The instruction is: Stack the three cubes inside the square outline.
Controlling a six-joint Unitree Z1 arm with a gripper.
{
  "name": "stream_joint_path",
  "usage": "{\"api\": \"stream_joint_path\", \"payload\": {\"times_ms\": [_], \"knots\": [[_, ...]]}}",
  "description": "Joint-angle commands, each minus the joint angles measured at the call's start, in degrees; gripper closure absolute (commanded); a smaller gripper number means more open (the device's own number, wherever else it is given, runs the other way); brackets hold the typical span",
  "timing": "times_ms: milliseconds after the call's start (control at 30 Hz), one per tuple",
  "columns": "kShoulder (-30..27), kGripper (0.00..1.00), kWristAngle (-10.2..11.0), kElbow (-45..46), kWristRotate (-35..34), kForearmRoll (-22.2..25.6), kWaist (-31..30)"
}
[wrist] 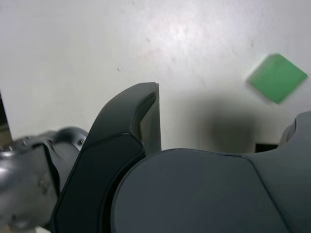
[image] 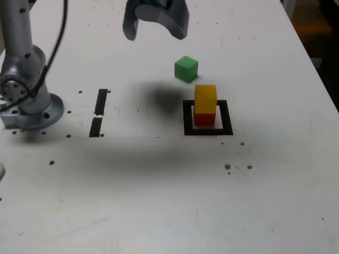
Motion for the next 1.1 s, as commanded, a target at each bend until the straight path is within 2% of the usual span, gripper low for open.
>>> {"api": "stream_joint_path", "payload": {"times_ms": [0,133,233,367,667,1067], "knots": [[-0.49,0.03,0.72,0.95,3.35,-2.28,0.96],[-3.04,0.04,1.53,6.27,15.44,-11.89,3.31],[-3.45,0.04,1.61,8.27,23.54,-14.85,4.44],[-1.95,0.04,1.73,9.16,30.52,-17.17,5.17],[4.42,0.04,0.97,8.06,33.90,-20.65,5.18],[9.29,0.06,0.09,7.29,36.27,-21.40,3.96]]}}
